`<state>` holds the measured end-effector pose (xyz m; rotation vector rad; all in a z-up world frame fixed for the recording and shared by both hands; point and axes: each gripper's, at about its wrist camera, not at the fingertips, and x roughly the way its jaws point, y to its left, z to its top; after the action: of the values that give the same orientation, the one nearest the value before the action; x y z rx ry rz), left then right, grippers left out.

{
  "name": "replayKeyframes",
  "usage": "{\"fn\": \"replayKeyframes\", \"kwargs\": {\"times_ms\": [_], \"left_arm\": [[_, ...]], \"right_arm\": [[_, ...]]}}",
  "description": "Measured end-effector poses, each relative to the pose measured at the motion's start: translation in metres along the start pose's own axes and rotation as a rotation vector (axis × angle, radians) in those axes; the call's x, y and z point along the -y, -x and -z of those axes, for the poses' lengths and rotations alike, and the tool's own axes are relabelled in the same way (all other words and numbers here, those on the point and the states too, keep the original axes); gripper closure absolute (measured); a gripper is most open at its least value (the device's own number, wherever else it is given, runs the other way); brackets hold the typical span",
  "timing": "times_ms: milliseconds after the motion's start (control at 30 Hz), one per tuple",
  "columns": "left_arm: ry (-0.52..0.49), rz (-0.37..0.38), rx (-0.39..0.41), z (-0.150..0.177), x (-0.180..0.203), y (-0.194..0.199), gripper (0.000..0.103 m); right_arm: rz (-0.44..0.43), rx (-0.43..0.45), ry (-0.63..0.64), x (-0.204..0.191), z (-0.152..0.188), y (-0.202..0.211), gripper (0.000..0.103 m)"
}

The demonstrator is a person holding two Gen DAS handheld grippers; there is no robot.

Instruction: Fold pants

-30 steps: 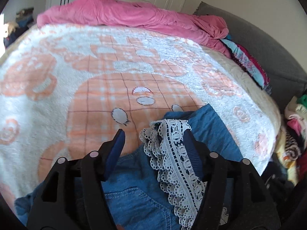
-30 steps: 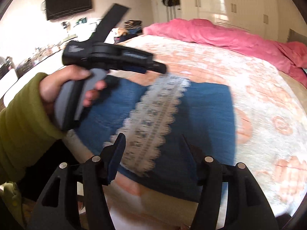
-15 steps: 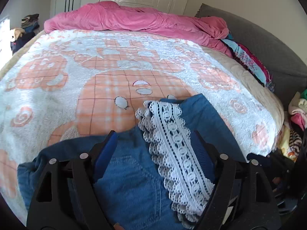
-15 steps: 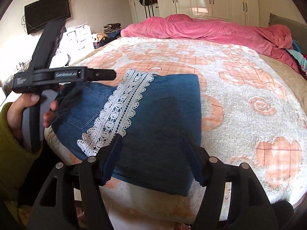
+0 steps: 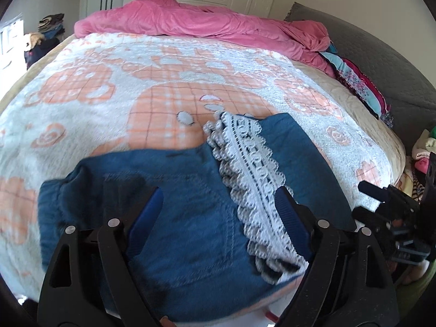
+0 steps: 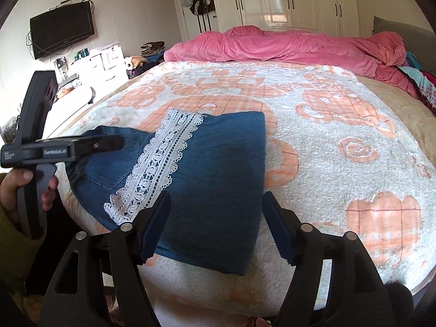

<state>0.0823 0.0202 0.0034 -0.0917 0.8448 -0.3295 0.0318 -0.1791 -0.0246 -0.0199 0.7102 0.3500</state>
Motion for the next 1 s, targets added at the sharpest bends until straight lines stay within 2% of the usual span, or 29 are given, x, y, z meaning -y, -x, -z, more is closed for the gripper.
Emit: {"fn": "replayKeyframes", "kwargs": {"times_ms": [167, 267, 333, 367, 433, 567, 633, 667, 700, 767, 867, 933, 1000], "left_arm": [[0.033, 0.021, -0.016, 0.010, -0.008, 0.011, 0.026], [0.041, 0.063, -0.040, 0.018, -0.008, 0.014, 0.027], [0.056, 0.111, -0.064, 0.025, -0.004, 0.013, 0.033], [0.060, 0.127, -0.075, 0.028, -0.002, 0.013, 0.041], [0.058, 0.166, -0.105, 0.035, 0.006, 0.009, 0.050], [0.052, 0.200, -0.157, 0.045, 0.019, -0.002, 0.060], [0.052, 0.199, -0.176, 0.047, 0.024, -0.009, 0.060], [0.053, 0.196, -0.189, 0.048, 0.027, -0.014, 0.064], [0.052, 0.194, -0.193, 0.049, 0.030, -0.018, 0.074], [0.029, 0.155, -0.194, 0.052, 0.037, -0.027, 0.082], [-0.020, 0.125, -0.184, 0.054, 0.047, -0.024, 0.089], [-0.034, 0.130, -0.192, 0.057, 0.050, -0.018, 0.089], [-0.035, 0.123, -0.200, 0.061, 0.050, -0.017, 0.089]], "right_arm": [[0.003, 0.003, 0.003, 0.003, -0.001, -0.001, 0.035], [0.007, 0.002, 0.022, 0.002, -0.002, -0.002, 0.035], [0.008, -0.002, 0.049, 0.000, -0.004, -0.002, 0.035], [0.007, -0.005, 0.057, 0.000, -0.005, -0.003, 0.035], [0.003, -0.009, 0.073, 0.001, -0.008, -0.004, 0.035], [-0.036, -0.036, 0.084, 0.002, -0.014, -0.010, 0.035], [-0.053, -0.052, 0.091, 0.002, -0.015, -0.015, 0.035], [-0.061, -0.063, 0.098, 0.001, -0.017, -0.019, 0.035], [-0.070, -0.073, 0.110, -0.002, -0.017, -0.022, 0.035], [-0.091, -0.077, 0.132, -0.005, -0.017, -0.030, 0.035], [-0.097, -0.104, 0.127, -0.005, -0.010, -0.043, 0.037], [-0.074, -0.137, 0.132, -0.003, -0.002, -0.049, 0.038], [-0.064, -0.132, 0.159, -0.004, 0.003, -0.047, 0.038]]}}
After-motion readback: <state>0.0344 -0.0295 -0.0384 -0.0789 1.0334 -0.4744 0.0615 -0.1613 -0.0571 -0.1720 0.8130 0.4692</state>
